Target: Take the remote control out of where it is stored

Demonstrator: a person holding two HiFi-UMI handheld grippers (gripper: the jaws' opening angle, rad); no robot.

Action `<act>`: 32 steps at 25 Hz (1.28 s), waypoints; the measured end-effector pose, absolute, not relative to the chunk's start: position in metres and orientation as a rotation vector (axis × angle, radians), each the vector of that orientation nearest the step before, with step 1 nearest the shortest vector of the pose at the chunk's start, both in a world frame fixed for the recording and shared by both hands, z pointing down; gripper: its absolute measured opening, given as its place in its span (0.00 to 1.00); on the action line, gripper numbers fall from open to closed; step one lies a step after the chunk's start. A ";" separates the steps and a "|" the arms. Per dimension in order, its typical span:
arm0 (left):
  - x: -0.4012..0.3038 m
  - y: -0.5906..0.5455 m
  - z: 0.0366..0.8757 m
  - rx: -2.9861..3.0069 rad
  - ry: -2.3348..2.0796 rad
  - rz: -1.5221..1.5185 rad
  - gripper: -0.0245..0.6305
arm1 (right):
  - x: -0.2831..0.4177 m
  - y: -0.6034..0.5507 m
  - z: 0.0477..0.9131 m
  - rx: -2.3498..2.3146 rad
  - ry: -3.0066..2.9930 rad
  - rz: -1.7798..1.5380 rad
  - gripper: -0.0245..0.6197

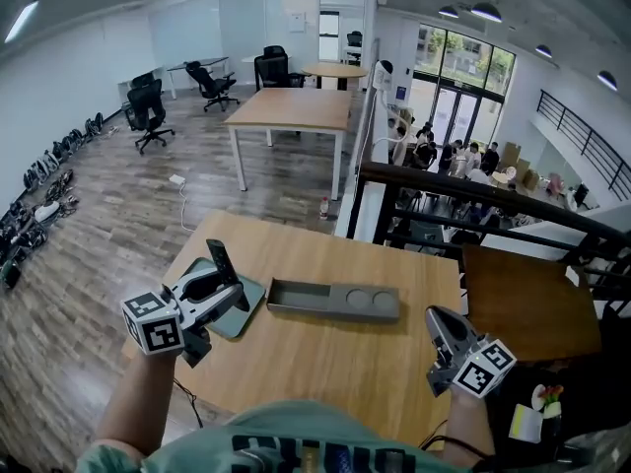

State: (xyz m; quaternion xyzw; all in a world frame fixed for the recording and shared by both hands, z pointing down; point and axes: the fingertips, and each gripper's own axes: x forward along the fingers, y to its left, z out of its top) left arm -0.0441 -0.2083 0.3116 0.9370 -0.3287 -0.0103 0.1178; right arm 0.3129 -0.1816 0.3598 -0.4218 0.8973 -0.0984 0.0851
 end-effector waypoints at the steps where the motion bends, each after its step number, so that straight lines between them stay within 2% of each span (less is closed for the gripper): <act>1: -0.046 -0.213 0.312 2.743 -0.952 -0.030 0.31 | 0.309 -0.185 0.359 -1.262 2.676 -0.292 0.04; 7: -0.082 -0.252 0.322 2.759 -0.884 -0.051 0.31 | 0.267 -0.215 0.354 -1.332 2.675 -0.285 0.04; 15: -0.176 -0.317 0.360 2.761 -0.857 -0.004 0.31 | 0.172 -0.265 0.352 -1.427 2.688 -0.292 0.04; 19: -0.197 -0.358 0.379 2.761 -0.829 0.022 0.31 | 0.141 -0.295 0.357 -1.431 2.697 -0.303 0.04; 24: -0.173 -0.390 0.390 2.738 -0.825 0.016 0.31 | 0.160 -0.313 0.372 -1.410 2.744 -0.296 0.04; 32: -0.070 -0.429 0.413 2.694 -0.807 0.070 0.31 | 0.234 -0.353 0.409 -1.331 2.825 -0.295 0.04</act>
